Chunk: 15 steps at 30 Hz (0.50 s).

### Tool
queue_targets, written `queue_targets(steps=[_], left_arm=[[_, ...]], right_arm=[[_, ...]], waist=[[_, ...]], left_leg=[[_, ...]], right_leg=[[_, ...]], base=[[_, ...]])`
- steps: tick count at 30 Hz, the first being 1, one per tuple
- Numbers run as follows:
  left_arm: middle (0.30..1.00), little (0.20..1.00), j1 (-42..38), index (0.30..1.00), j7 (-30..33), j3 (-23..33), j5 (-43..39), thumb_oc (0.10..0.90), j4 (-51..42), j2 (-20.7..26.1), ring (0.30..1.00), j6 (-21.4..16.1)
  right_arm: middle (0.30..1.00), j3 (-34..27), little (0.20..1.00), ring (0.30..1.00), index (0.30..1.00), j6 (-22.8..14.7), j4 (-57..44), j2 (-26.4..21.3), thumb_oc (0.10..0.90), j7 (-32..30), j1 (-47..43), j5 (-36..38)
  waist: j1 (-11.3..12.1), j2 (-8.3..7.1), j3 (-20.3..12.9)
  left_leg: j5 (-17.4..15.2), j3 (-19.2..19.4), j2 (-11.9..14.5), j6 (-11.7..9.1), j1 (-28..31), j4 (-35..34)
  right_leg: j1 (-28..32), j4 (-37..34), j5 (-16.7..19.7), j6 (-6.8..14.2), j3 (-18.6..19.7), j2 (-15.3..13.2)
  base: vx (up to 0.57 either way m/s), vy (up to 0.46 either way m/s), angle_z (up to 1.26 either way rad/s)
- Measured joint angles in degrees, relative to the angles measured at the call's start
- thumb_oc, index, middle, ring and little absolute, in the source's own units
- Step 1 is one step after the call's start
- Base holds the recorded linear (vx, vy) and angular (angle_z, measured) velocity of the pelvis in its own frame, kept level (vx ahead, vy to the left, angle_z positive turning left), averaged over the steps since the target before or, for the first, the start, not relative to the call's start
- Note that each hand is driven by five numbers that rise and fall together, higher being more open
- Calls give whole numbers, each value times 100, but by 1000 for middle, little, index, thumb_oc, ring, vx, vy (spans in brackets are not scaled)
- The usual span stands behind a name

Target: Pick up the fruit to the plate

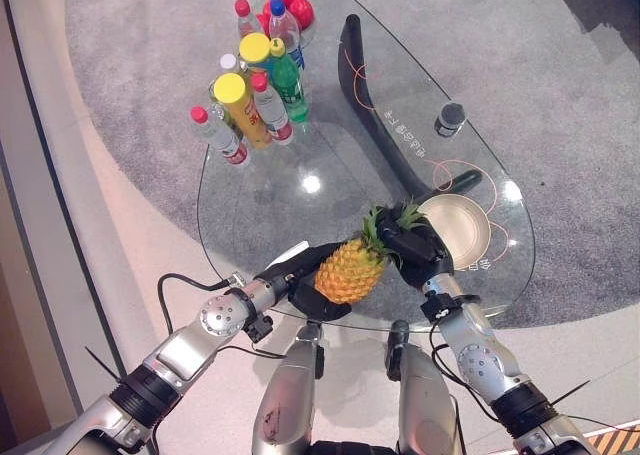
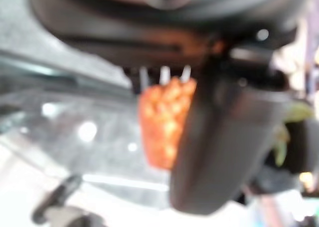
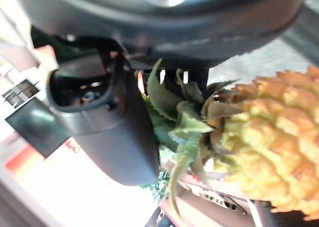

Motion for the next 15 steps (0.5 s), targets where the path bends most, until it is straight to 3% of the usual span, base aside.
queue_targets(steps=[4, 10, 15], left_arm=[[900, 900, 99, 900, 16, 51, 123, 800, 145, -34, 900, 108], [900, 900, 536, 900, 68, 150, 264, 800, 429, -12, 900, 402], [900, 900, 549, 900, 219, 154, 285, 800, 428, -16, 900, 406]], right_arm=[[300, -196, 200, 300, 300, 0, -245, -42, 100, -94, 1, -384], [300, -479, 200, 300, 300, 97, -518, -374, 100, -1245, -28, -2161], [300, -671, 200, 300, 300, 361, -551, -522, 100, -1807, -29, -2942]], waist=[[-56, 0, 0], [-128, -11, 6], [-146, -31, 18]], left_leg=[[0, 4, 1, 0, 6, 3], [-3, 9, 6, 6, 22, 2], [-5, 18, 14, 8, 21, -3]], right_leg=[[11, -17, 15, 8, 1, 1], [26, -26, 18, 9, 2, 4], [24, -41, 26, 7, 8, 13]], base=[[0, 0, 0], [5, -1, 0], [0, 0, 0]])
